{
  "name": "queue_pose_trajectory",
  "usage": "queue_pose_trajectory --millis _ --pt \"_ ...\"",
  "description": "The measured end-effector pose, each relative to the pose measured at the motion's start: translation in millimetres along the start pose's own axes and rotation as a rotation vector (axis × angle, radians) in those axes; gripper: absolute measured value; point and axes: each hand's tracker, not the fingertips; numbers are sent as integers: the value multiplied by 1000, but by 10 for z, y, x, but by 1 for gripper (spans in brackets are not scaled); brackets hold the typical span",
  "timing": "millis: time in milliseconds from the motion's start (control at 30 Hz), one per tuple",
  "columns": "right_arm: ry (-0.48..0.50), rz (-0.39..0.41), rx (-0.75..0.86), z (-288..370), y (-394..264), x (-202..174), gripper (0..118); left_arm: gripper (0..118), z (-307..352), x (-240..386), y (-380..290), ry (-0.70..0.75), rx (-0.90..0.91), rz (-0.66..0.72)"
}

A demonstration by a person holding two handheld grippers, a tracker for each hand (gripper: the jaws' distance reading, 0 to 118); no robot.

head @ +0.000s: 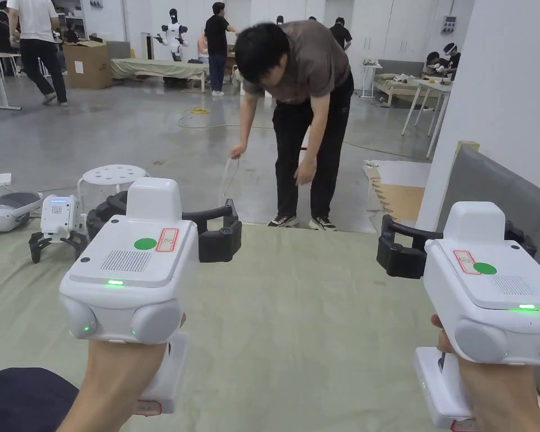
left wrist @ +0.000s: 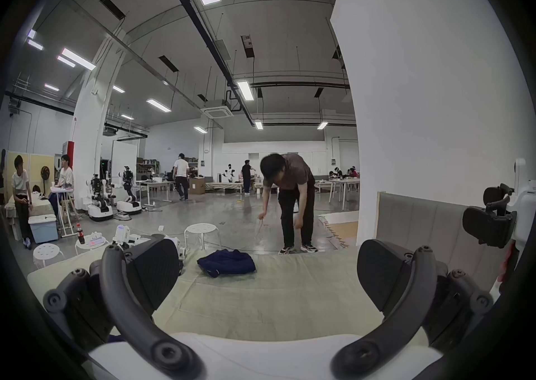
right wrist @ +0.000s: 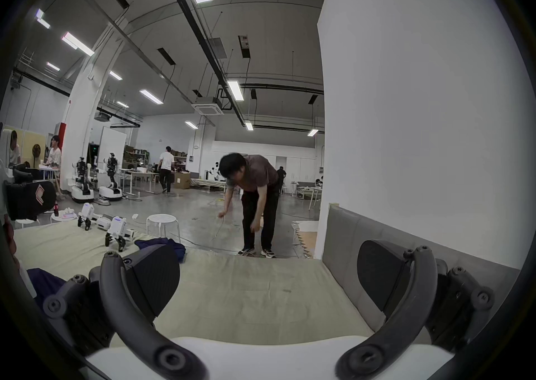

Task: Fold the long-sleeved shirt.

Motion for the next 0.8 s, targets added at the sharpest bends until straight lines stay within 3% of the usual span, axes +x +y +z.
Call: queue_pose_trajectory --millis 433,533,567,600,633,700,800 --pt "-3 5 8 18 20 -15 118 110 19 2 -2 -2 9 -5" --pt "-6 8 13 34 21 -25 117 99 28 28 0 -16 7 -24" --pt "-9 16 20 43 18 -37 110 91 28 33 -4 -14 8 -23" --pt "-14 28 26 52 14 -50 89 78 25 35 -5 -16 6 -22" --pt "-18 40 27 56 14 -59 63 62 23 34 -7 -23 2 -16" --pt "-22 41 21 50 -3 -53 7 12 24 32 -17 -30 -3 -6" --pt "-18 9 24 93 -39 -10 0 3 55 46 -53 -14 5 -30"
